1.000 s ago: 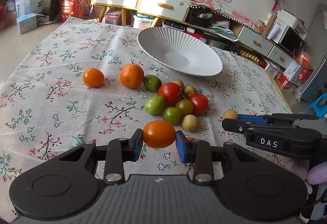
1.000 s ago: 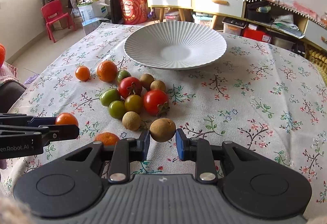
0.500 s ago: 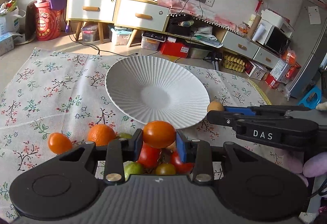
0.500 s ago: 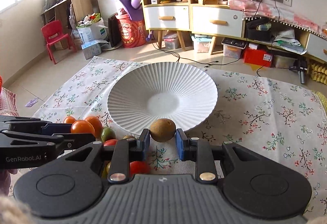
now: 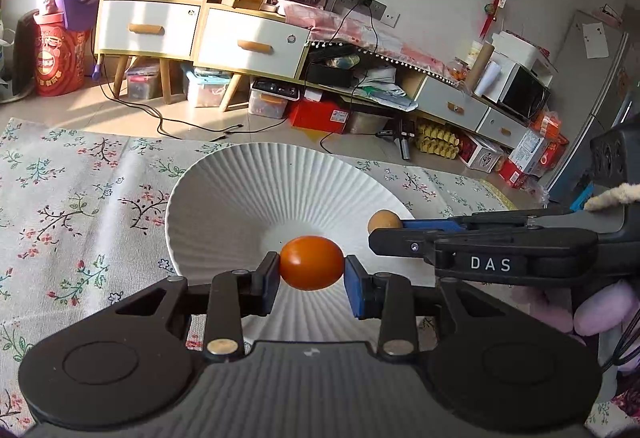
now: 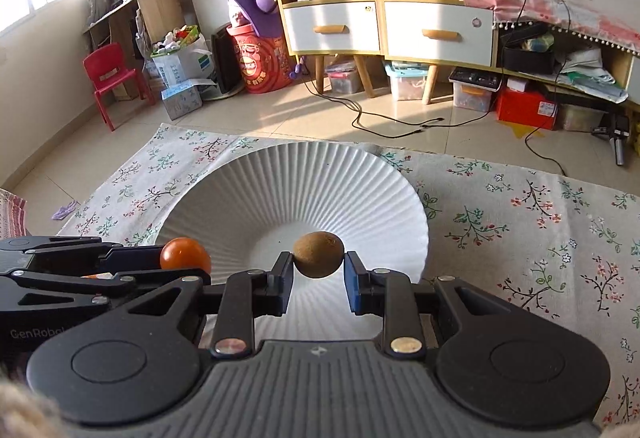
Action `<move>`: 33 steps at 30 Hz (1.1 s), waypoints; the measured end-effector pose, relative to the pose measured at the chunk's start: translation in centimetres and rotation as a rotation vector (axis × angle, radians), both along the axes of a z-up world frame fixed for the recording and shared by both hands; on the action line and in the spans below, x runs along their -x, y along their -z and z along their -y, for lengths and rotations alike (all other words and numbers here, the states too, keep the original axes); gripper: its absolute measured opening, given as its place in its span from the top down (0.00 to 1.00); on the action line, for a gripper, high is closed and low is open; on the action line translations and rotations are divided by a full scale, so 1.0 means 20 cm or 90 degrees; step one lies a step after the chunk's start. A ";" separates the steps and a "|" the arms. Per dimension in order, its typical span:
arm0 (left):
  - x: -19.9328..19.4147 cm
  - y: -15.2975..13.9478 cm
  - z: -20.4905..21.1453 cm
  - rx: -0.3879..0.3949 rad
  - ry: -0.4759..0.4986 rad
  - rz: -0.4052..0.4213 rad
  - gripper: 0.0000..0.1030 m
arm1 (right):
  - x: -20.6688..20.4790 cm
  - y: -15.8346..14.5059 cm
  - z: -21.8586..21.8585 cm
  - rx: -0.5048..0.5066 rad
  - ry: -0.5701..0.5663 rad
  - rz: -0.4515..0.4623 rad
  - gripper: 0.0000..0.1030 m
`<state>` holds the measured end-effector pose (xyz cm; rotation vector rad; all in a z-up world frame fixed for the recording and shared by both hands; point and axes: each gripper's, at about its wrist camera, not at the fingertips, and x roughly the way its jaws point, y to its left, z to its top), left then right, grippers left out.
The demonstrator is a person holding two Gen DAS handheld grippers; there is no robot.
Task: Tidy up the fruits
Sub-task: 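Carry the tangerine and kiwi in both tools over the white bowl, then open both tools to drop the tangerine and kiwi into the bowl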
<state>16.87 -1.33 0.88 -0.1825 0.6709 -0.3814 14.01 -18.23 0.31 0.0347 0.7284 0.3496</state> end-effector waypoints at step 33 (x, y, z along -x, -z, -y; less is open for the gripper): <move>-0.04 0.08 0.05 -0.063 0.022 0.003 0.69 | -0.04 0.03 -0.02 0.001 -0.030 0.004 0.73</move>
